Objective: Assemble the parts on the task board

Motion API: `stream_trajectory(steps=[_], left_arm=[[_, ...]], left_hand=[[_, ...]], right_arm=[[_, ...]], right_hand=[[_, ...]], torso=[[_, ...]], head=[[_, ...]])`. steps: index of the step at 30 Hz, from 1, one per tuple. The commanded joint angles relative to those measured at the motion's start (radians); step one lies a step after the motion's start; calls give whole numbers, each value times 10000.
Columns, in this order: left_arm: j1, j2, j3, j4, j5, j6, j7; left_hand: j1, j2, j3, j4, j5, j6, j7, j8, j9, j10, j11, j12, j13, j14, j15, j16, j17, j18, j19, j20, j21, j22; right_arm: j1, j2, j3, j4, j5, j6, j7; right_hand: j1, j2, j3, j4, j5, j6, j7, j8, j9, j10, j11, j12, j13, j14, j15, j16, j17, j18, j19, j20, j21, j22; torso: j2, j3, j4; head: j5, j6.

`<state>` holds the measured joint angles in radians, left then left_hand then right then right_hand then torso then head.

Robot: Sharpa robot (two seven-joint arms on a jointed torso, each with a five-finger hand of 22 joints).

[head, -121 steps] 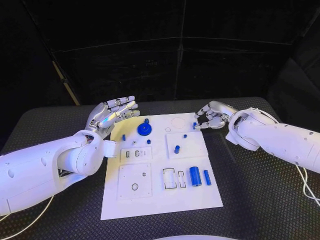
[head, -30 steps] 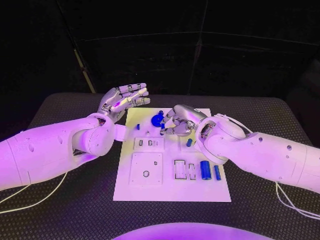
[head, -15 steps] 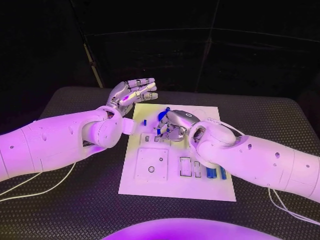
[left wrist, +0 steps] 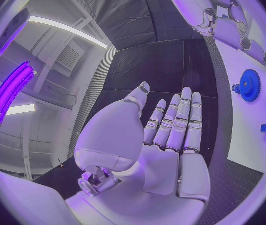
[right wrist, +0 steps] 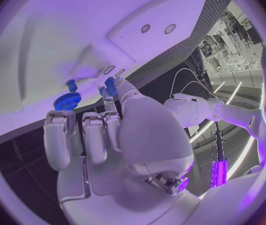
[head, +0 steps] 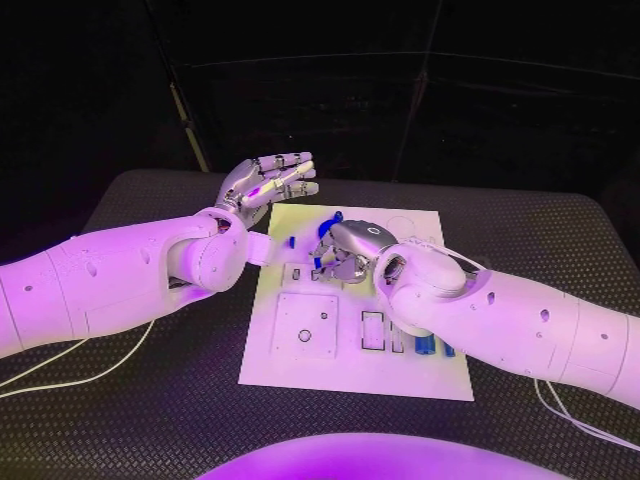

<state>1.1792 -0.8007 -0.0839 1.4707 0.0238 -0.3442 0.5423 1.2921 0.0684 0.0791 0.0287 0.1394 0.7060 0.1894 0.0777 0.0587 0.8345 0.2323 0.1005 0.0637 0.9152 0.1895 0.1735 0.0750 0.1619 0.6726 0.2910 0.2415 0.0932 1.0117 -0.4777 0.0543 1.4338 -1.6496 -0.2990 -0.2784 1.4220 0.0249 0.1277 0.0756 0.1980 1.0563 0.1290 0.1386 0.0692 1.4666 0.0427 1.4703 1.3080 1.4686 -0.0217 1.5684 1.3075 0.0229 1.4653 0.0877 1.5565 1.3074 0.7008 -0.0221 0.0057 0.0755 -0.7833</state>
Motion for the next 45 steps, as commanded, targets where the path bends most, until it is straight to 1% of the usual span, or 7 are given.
stream_trajectory(steps=[1, 9, 15, 21, 29, 38, 45], left_arm=[[23, 16, 10, 0, -51, 123, 33], [23, 39, 10, -17, -51, 139, 26], [23, 51, 10, -39, -51, 146, 23], [23, 52, 10, -48, -51, 153, 20], [22, 64, 10, -68, -51, 165, 22], [22, 78, 9, -87, -51, 171, 16], [21, 86, 9, -94, -51, 171, 14]], left_hand=[[-59, 11, -24, -50, 3, 11, 953, -33, 2, -5, 27, -41, -5, 55, -1, -56, -15, 103, 74, -16, 59, 14], [-59, 11, -24, -50, 3, 11, 953, -33, 2, -5, 27, -41, -5, 55, -1, -56, -15, 103, 74, -16, 59, 14], [-59, 11, -24, -50, 3, 11, 953, -33, 2, -5, 27, -41, -5, 55, -1, -56, -15, 103, 74, -16, 59, 14], [-59, 11, -24, -50, 3, 11, 953, -33, 2, -5, 27, -41, -5, 55, -1, -56, -15, 103, 74, -16, 59, 14], [-59, 11, -24, -50, 3, 11, 953, -33, 2, -5, 27, -41, -5, 55, -1, -56, -15, 103, 74, -16, 59, 14], [-67, 8, -26, -53, 4, 20, 958, -38, 2, -10, 30, -48, -6, 55, 0, -67, -17, 103, 90, -15, 68, 14], [-67, 8, -26, -53, 4, 20, 958, -38, 2, -10, 30, -48, -6, 55, 0, -67, -17, 103, 90, -15, 68, 14]], right_arm=[[6, 8, -2, -10, -310, 74, -9], [-21, 68, -8, -136, -347, 452, -56], [-105, 109, -10, -203, -397, 510, -78], [-150, 113, -11, -237, -538, 587, -126], [-184, 79, -13, -231, -592, 735, -170], [-200, 47, -14, -212, -607, 968, -217], [-203, 17, -14, -206, -674, 1319, -319]], right_hand=[[-15, 4, 66, -5, 24, 122, -61, 27, 16, 284, -24, -48, 1561, 1022, -59, 24, 2633, -171, 936, -88, 46, 2356], [-33, -38, 70, -18, 17, 131, -57, 20, 16, 270, -20, -68, 1545, 1022, -56, 24, 2633, -166, 926, -85, 38, 2333], [-42, -62, 72, -26, 9, 134, -56, 16, 15, 257, -17, -86, 1529, 1022, -54, 24, 2633, -166, 925, -83, 38, 2331], [-44, -73, 76, -32, 2, 139, -56, 15, 16, 252, -17, -93, 1523, 1022, -53, 24, 2633, -166, 925, -83, 38, 2332], [-44, -73, 76, -32, 2, 139, -56, 15, 16, 252, -17, -93, 1523, 1022, -53, 24, 2633, -166, 925, -83, 38, 2332], [-91, -109, 81, -29, -18, 167, -55, 15, 19, 242, -15, -107, 1515, 1022, -50, 24, 2633, -162, 917, -79, 31, 2313], [-140, -149, 80, -23, -27, 164, -50, 0, 15, 218, -12, -141, 1486, 1022, -48, 24, 2633, -155, 902, -76, 19, 2279]], torso=[[7, 2, 0], [2, -3, 9], [7, -1, 3], [-3, -13, 5], [3, 1, 2], [9, 2, 1], [3, -4, 0]], head=[[-28, 31], [-2, 1], [0, -3], [-21, -1], [-24, -32], [-30, -58], [-44, -83]])
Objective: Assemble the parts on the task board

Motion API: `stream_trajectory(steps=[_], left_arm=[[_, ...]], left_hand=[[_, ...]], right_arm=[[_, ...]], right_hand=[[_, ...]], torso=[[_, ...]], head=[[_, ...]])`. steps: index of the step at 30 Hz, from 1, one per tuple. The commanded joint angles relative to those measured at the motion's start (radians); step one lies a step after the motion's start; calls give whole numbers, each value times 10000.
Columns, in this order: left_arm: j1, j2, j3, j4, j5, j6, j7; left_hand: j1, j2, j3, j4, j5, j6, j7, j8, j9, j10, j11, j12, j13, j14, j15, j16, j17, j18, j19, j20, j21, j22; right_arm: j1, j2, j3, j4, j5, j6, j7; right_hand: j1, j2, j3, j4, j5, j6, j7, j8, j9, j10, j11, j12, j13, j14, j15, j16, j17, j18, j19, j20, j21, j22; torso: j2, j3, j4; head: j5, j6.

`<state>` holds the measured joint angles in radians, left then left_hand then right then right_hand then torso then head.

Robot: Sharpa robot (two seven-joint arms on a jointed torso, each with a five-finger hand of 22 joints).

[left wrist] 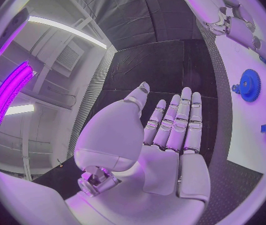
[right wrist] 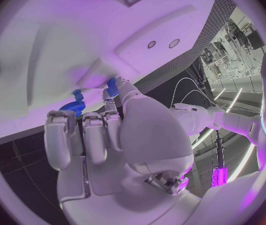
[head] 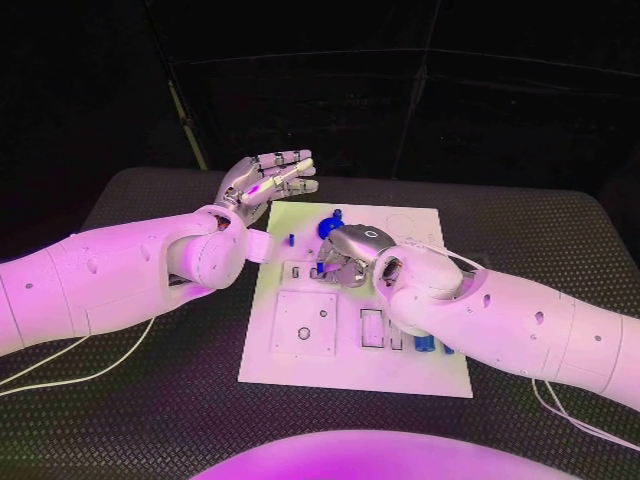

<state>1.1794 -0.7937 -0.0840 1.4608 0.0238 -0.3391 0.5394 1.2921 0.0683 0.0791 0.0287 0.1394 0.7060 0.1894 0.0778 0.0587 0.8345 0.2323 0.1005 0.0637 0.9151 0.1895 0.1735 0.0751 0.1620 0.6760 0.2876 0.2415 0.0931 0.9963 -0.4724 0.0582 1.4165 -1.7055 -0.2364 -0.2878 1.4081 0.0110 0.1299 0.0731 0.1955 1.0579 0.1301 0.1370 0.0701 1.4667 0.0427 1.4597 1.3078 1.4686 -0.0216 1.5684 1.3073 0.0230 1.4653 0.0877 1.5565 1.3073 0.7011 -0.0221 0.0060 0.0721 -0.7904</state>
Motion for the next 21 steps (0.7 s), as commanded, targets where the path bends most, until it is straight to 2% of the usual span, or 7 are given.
stream_trajectory(steps=[1, 12, 21], left_arm=[[19, 17, 10, 5, -51, 121, 44], [19, 12, 10, 4, -51, 123, 46], [19, -5, 10, 16, -51, 143, 25]], left_hand=[[-68, 8, -27, -53, 4, 20, 958, -39, 2, -10, 30, -48, -6, 55, 1, -67, -17, 102, 57, 19, 69, 14], [-68, 8, -27, -53, 4, 20, 958, -39, 2, -10, 30, -48, -6, 55, 1, -67, -17, 102, 57, 19, 69, 14], [-68, 8, -27, -53, 4, 20, 958, -39, 2, -10, 30, -48, -6, 55, 1, -67, -17, 102, 57, 19, 69, 14]], right_arm=[[-48, -40, -53, -32, -124, 728, -238], [-52, -78, -53, 22, -233, 962, -368], [-54, -102, -53, 53, -397, 780, -559]], right_hand=[[-12, -25, 60, 1, -3, 143, -59, 8, 4, 208, -11, -49, 1476, 1022, -47, 24, 2635, -154, 898, -75, 16, 2272], [-63, -96, 58, -4, -12, 129, -50, -17, -1, 185, -3, -81, 1452, 1022, -42, 24, 2635, -150, 889, -70, 9, 2252], [-142, -244, 40, -20, 4, 121, -41, -52, -6, 172, 5, -102, 1442, 1022, -34, 24, 2635, -145, 878, -62, -1, 2229]], torso=[[3, -6, -5], [-5, -16, 4], [-1, -5, -12]], head=[[-12, -16], [-21, -27], [-60, 2]])
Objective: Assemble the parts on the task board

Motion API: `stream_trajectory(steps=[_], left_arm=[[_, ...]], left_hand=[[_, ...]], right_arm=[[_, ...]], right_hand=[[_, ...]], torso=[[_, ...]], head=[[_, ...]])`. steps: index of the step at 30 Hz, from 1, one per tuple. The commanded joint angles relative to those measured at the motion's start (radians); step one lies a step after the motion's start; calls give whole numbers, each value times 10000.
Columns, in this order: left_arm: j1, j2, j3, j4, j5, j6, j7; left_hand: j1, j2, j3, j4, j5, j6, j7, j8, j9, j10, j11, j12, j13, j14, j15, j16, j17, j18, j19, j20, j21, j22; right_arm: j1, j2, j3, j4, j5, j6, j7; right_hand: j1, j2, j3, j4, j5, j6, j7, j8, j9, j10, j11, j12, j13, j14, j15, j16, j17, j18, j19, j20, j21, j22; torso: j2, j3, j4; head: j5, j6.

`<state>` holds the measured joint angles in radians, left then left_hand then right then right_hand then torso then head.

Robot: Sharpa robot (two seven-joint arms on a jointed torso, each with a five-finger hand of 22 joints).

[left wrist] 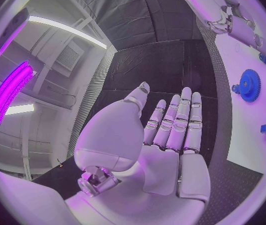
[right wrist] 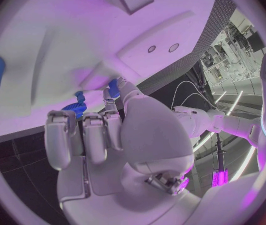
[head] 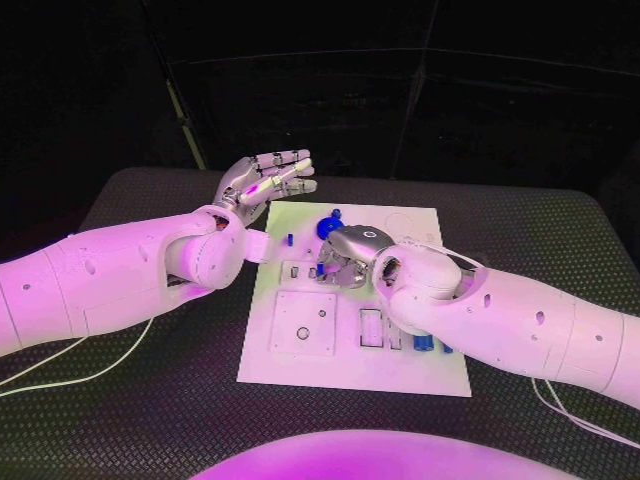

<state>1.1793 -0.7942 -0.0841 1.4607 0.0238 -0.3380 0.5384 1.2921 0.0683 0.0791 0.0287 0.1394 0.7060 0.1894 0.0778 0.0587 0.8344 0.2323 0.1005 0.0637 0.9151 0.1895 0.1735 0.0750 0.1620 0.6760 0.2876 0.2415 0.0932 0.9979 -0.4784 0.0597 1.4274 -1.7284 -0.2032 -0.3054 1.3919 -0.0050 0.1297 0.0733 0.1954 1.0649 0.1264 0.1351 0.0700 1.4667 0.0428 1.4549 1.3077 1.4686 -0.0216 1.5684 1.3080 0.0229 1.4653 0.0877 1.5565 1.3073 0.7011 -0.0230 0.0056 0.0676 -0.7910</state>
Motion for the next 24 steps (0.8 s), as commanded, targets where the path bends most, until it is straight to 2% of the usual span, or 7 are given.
stream_trajectory(steps=[1, 5, 16, 20, 24], left_arm=[[20, 2, 10, 18, -51, 136, 32], [20, 11, 10, 12, -51, 144, 24], [20, 17, 9, 1, -51, 142, 17], [20, 13, 9, 3, -51, 144, 11], [20, 9, 9, 9, -51, 148, 5]], left_hand=[[-68, 9, -26, -53, 4, 20, 958, -39, 2, -9, 30, -48, -6, 55, 1, -67, -17, 102, 57, 19, 69, 14], [-69, 12, -24, -58, 6, 29, 955, -40, 3, -8, 30, -52, -6, 56, 2, -76, -18, 101, 67, 19, 74, 13], [-69, 12, -24, -58, 6, 29, 955, -40, 3, -8, 30, -52, -6, 56, 2, -76, -18, 101, 67, 19, 74, 13], [-69, 12, -24, -58, 6, 29, 955, -40, 3, -8, 30, -52, -6, 56, 2, -76, -18, 101, 67, 19, 74, 13], [-70, 13, -23, -58, 6, 27, 954, -41, 3, -8, 30, -52, -6, 56, 2, -78, -19, 101, 69, 19, 75, 13]], right_arm=[[-71, -43, -68, -53, -171, 427, -391], [-71, -39, -68, -49, -184, 366, -444], [-73, -22, -69, -64, -195, 301, -527], [-73, -10, -69, -70, -195, 210, -516], [-73, 3, -69, -72, -195, 109, -513]], right_hand=[[7, -114, 41, -26, 22, 40, 2, -45, -7, 170, 8, -57, 1443, 1022, -32, 24, 2628, -145, 878, -60, -1, 2230], [-10, -136, 38, -25, 33, 31, 7, -55, -9, 172, 12, -55, 1446, 1022, -30, 24, 2628, -145, 878, -59, -1, 2229], [-237, -345, -9, 48, 42, -168, 95, -218, -38, 92, 85, -173, 1353, 1022, 24, 24, 2628, -133, 851, -20, -24, 2170], [-638, -622, -259, 255, 7, -329, 158, -329, -34, 49, 155, -236, 1305, 1022, 90, 24, 2628, -125, 833, 40, -40, 2131], [-804, -696, -390, 386, -117, -363, 162, -352, -18, 50, 167, -239, 1308, 1022, 106, 24, 2628, -124, 832, 66, -41, 2130]], torso=[[1, 6, -7], [2, 5, 7], [4, 3, 5], [3, 3, 1], [9, -1, 7]], head=[[-13, 8], [-75, 31], [-84, 41], [-91, 47], [-98, 55]])
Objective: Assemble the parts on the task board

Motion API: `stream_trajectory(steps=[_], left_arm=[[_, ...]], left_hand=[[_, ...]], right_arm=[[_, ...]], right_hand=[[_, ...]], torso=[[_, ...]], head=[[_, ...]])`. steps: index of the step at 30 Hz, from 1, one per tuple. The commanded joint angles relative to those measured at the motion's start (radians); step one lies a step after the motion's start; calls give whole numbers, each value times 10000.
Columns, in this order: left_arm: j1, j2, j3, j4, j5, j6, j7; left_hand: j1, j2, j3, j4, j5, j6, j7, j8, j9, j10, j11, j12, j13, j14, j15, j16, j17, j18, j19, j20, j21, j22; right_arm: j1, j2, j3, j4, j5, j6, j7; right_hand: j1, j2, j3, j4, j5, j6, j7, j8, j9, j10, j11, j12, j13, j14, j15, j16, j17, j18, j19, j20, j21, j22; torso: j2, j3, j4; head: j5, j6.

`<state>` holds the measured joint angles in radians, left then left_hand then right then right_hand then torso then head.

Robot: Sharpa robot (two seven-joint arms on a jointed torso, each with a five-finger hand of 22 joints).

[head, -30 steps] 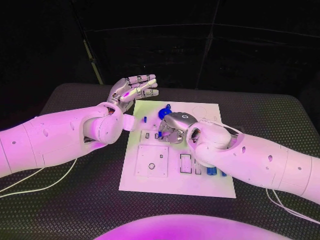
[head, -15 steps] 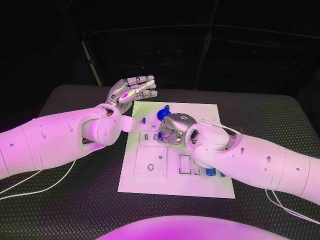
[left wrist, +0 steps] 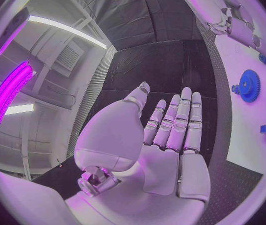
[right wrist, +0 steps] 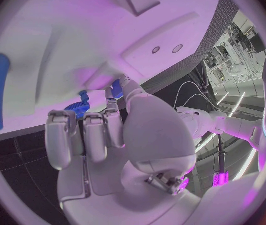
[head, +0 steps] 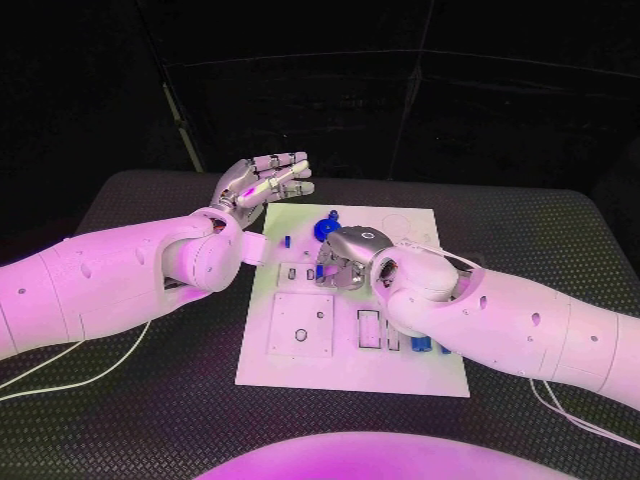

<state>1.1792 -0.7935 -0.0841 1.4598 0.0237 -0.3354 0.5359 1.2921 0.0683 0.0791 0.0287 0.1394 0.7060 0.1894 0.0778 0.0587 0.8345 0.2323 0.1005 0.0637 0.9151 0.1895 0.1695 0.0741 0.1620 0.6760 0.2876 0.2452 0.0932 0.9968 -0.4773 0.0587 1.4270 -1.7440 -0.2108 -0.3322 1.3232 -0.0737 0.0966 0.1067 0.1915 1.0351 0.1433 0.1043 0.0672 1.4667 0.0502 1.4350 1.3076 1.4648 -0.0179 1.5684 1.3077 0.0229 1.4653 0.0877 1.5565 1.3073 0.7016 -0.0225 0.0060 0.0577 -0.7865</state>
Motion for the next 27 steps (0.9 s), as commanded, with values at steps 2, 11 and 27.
stream_trajectory(steps=[2, 11, 27], left_arm=[[20, 1, 10, 19, -50, 123, 29], [21, -2, 10, 17, -50, 126, 27], [21, -1, 10, 12, -50, 139, 11]], left_hand=[[-72, 15, -23, -59, 6, 23, 953, -42, 2, -8, 29, -54, -6, 55, 2, -41, -10, 100, 71, 19, 39, 12], [-72, 15, -23, -59, 6, 23, 953, -42, 2, -8, 29, -54, -6, 55, 2, -41, -10, 100, 71, 19, 39, 12], [-74, 15, -23, -60, 6, 29, 952, -42, 3, -8, 29, -55, -6, 55, 3, -44, -10, 99, 73, 19, 40, 11]], right_arm=[[-62, 1, -59, -66, -40, 136, -239], [-62, 19, -59, -68, -40, 128, -223], [-63, 15, -59, -70, -40, -234, -406]], right_hand=[[-128, -12, -69, 64, -89, -66, -6, -45, 12, 50, 92, -40, 1309, 1059, 69, 24, 2631, -125, 833, 68, -40, 2133], [-134, -9, -74, 74, -97, -62, -8, -43, 14, 57, 92, -31, 1319, 1059, 69, 24, 2631, -124, 833, 69, -41, 2132], [-160, -259, -254, 266, -239, -906, 200, -418, -44, -340, 265, -532, 874, 1059, 196, 24, 2631, -107, 789, 163, -78, 2042]], torso=[[2, -3, 4], [2, -1, 0], [-3, 3, 3]], head=[[6, 8], [27, -9], [25, -12]])
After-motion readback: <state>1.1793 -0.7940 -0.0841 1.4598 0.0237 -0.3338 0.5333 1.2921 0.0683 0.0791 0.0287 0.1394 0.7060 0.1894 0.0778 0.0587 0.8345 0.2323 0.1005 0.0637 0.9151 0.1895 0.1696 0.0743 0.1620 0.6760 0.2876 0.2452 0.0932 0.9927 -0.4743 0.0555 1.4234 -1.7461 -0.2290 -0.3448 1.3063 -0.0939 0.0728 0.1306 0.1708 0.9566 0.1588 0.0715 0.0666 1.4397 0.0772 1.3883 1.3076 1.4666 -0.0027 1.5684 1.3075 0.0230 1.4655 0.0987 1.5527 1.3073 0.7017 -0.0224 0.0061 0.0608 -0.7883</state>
